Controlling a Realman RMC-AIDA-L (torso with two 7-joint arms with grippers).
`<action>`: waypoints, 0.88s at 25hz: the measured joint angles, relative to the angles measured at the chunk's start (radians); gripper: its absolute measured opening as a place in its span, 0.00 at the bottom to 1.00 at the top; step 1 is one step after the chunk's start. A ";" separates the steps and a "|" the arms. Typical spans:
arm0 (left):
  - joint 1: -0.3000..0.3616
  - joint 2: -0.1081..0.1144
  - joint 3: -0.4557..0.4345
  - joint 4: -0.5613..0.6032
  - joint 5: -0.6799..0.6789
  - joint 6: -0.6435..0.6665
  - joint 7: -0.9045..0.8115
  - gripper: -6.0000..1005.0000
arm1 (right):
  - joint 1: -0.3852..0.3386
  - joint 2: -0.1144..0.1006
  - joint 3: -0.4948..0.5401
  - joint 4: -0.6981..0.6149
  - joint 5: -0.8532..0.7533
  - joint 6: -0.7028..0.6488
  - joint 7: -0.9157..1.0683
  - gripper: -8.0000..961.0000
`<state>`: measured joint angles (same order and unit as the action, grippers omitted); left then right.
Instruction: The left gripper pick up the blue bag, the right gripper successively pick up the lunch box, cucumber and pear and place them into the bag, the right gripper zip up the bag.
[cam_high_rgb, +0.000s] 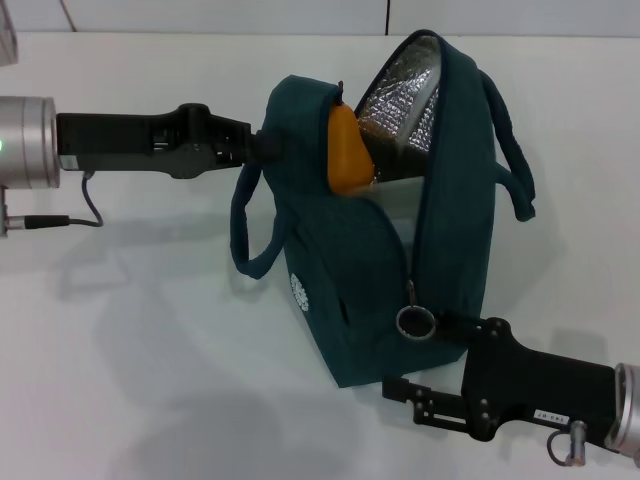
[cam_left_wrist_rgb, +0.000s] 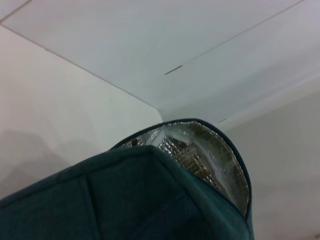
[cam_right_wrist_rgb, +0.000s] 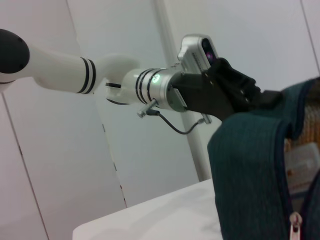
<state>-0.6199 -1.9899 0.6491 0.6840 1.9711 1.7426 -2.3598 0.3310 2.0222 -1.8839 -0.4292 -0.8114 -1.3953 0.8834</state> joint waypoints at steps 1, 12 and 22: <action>0.000 0.000 0.000 0.000 0.000 0.000 0.002 0.06 | -0.004 0.000 0.001 0.001 0.002 0.001 0.001 0.81; 0.002 0.000 0.000 0.000 -0.002 0.009 0.008 0.06 | -0.006 -0.002 -0.004 0.012 0.048 0.007 0.002 0.52; 0.006 0.000 0.000 0.000 -0.002 0.011 0.010 0.06 | -0.008 -0.004 0.003 0.029 0.051 0.007 0.024 0.18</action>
<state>-0.6136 -1.9895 0.6488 0.6842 1.9694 1.7534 -2.3501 0.3233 2.0186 -1.8805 -0.3999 -0.7599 -1.3882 0.9075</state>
